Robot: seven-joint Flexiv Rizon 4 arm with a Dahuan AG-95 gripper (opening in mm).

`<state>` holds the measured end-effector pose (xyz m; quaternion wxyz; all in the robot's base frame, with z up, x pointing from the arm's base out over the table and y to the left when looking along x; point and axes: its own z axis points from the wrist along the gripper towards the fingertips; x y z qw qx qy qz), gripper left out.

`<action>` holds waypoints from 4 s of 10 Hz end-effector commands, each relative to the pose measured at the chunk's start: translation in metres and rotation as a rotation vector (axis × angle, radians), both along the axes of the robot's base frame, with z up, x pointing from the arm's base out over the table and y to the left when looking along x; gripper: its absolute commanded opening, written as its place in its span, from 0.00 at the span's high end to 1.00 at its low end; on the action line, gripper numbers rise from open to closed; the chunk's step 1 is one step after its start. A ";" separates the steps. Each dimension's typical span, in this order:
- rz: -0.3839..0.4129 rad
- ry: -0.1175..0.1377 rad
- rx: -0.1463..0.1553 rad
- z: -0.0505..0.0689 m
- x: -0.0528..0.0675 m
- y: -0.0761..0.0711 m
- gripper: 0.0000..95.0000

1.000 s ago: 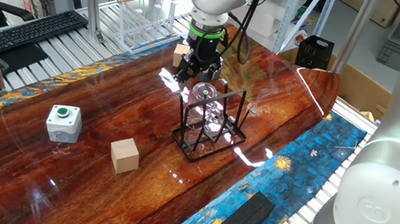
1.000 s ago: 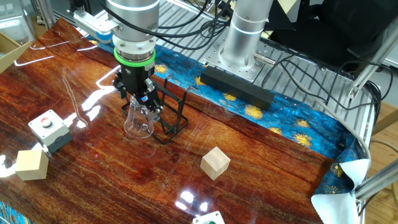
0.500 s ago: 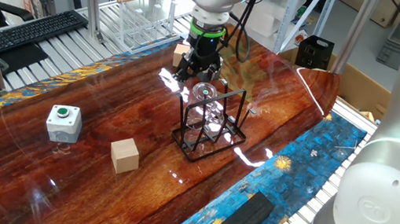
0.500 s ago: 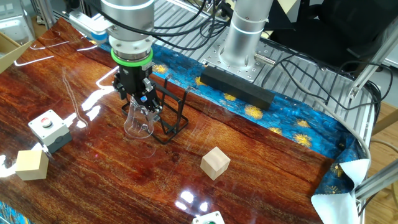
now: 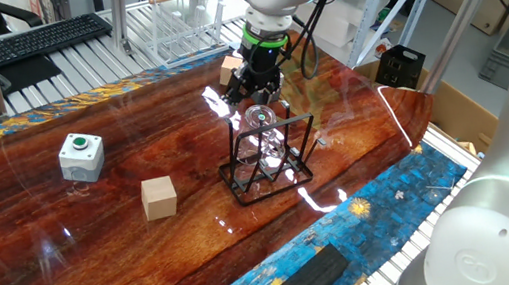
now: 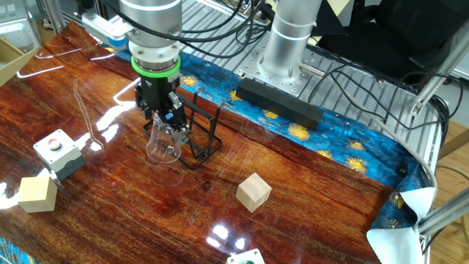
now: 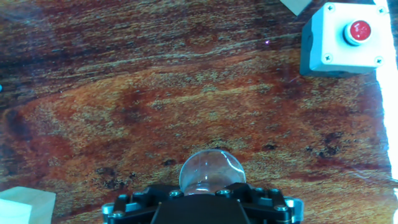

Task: Take the cup off the cup rack

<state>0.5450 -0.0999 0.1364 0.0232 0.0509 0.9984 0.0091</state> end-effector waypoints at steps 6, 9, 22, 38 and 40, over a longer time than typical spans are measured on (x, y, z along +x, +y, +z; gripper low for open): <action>-0.030 0.002 -0.031 0.000 0.000 0.000 0.00; -0.032 0.000 -0.053 0.000 0.000 0.000 0.00; -0.033 0.025 -0.030 -0.003 0.001 0.000 0.00; -0.016 0.033 0.004 -0.005 -0.004 -0.007 0.00; -0.017 0.027 0.015 -0.007 -0.013 -0.012 0.00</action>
